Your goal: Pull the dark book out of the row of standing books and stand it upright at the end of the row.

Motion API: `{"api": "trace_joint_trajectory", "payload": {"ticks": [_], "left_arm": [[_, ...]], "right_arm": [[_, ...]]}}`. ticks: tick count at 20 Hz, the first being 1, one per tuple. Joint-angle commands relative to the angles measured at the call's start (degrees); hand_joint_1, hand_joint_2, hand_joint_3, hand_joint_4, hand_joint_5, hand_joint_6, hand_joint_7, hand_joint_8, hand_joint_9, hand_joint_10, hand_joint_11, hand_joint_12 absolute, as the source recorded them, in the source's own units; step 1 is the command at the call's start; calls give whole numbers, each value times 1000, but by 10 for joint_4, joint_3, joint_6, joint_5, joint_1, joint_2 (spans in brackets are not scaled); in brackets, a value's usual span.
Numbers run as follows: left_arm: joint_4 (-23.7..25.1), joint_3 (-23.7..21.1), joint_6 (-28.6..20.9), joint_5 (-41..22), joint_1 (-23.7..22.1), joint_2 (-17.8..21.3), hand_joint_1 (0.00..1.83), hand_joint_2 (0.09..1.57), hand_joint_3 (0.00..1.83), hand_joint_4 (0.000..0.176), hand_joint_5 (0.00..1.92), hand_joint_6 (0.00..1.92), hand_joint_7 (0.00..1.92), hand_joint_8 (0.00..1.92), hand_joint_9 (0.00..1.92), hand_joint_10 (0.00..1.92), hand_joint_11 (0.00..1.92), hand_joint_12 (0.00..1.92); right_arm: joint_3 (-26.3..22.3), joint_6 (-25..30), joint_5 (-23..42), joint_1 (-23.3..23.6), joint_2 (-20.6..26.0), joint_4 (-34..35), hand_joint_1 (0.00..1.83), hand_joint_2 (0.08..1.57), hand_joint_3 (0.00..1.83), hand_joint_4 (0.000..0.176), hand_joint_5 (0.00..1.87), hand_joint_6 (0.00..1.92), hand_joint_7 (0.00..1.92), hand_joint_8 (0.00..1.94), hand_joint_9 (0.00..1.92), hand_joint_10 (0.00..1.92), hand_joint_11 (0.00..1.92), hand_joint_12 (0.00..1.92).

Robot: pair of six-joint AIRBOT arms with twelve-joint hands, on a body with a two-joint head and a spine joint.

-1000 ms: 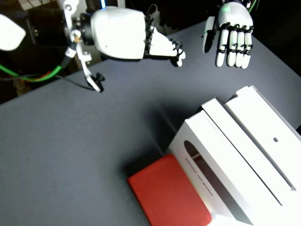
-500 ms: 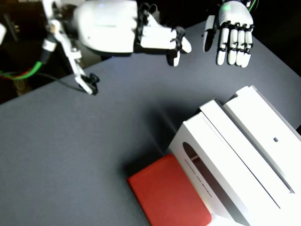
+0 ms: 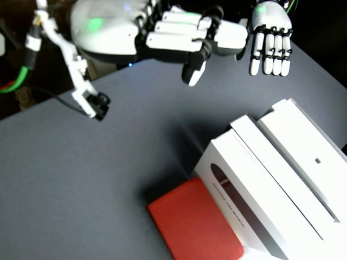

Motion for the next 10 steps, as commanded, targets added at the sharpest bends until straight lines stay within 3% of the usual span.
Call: {"api": "trace_joint_trajectory", "payload": {"ticks": [1,5,9,10], "left_arm": [[-4,-2,2,-74,-6,1,605,1351,1,0,268,1,77,2,48,8,0,166],[-4,-2,2,-73,-5,1,637,1349,1,0,273,1,59,1,31,3,0,131],[-4,-1,2,-72,-6,0,580,1367,3,0,273,5,51,3,18,6,0,1],[-4,0,2,-72,-6,-1,546,1375,6,0,267,2,40,2,18,5,0,0]], "right_arm": [[1,-17,65,4,-2,23,491,1177,0,0,435,12,0,0,0,0,0,1921],[20,-64,35,26,-20,65,316,1204,2,0,476,46,1,0,0,0,0,1921],[30,-130,13,61,-37,101,343,1249,19,0,513,68,2,1,0,0,0,1921],[33,-142,3,69,-40,107,258,1274,29,0,528,78,17,7,0,0,0,1921]]}}
